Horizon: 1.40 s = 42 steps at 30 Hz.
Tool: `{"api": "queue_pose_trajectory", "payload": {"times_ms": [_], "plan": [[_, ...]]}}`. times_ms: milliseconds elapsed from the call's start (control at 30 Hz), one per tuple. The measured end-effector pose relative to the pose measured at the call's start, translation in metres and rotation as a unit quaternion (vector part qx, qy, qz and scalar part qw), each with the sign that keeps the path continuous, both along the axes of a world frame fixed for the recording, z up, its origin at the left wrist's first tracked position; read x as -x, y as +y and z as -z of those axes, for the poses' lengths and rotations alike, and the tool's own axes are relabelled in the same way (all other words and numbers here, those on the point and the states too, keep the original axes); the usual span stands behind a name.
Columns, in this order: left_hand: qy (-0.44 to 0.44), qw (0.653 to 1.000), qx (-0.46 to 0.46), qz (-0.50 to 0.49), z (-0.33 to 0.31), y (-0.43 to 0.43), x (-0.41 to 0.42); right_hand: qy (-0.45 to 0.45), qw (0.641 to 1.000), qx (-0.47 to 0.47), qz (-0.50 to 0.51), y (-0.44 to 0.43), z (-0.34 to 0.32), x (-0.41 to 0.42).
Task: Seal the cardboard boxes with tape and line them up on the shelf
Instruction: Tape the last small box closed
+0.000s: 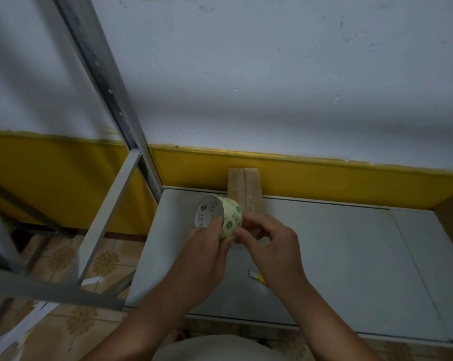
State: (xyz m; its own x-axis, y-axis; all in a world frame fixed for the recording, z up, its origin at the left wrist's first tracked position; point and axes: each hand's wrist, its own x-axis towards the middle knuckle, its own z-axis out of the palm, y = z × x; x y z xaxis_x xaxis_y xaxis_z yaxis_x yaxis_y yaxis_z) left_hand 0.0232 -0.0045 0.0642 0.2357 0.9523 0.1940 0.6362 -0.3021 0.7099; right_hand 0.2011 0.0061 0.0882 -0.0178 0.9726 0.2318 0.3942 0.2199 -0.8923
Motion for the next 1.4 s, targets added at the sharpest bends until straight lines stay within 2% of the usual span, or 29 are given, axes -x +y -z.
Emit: {"api": "queue_pose_trajectory", "payload": {"times_ms": [133, 267, 433, 633, 800, 933, 1200, 1267, 1333, 1400], "plan": [[0.064, 0.996, -0.053, -0.040, -0.002, -0.002, -0.006, 0.079, 0.995, 0.059, 0.016, -0.003, -0.002, 0.006], [0.119, 0.981, -0.143, -0.052, -0.004, -0.001, -0.011, 0.137, 0.985, 0.099, 0.035, -0.004, -0.003, 0.007], [0.137, 0.978, -0.151, -0.045, -0.003, -0.004, -0.010, 0.158, 0.978, 0.127, 0.050, -0.003, -0.003, 0.006], [0.119, 0.984, -0.127, -0.032, -0.003, -0.005, -0.008, 0.138, 0.983, 0.119, 0.011, 0.001, -0.007, -0.001], [0.098, 0.992, -0.082, -0.004, -0.004, -0.004, -0.003, 0.061, 0.988, 0.130, -0.051, 0.011, -0.004, -0.007], [0.089, 0.992, -0.082, 0.019, -0.007, -0.003, -0.002, 0.030, 0.985, 0.138, -0.097, 0.014, -0.004, -0.010], [0.074, 0.994, -0.076, 0.023, -0.008, -0.006, -0.002, 0.000, 0.987, 0.121, -0.108, 0.003, -0.001, -0.003], [0.072, 0.996, -0.051, 0.015, -0.002, -0.004, 0.002, 0.001, 0.993, 0.093, -0.065, 0.002, 0.002, -0.001], [0.070, 0.997, -0.020, 0.006, 0.003, -0.003, 0.005, -0.031, 0.999, 0.018, -0.014, 0.003, 0.006, -0.004], [0.059, 0.998, -0.008, -0.001, 0.005, -0.003, 0.005, -0.077, 0.996, -0.051, -0.020, 0.004, 0.009, -0.004]]}}
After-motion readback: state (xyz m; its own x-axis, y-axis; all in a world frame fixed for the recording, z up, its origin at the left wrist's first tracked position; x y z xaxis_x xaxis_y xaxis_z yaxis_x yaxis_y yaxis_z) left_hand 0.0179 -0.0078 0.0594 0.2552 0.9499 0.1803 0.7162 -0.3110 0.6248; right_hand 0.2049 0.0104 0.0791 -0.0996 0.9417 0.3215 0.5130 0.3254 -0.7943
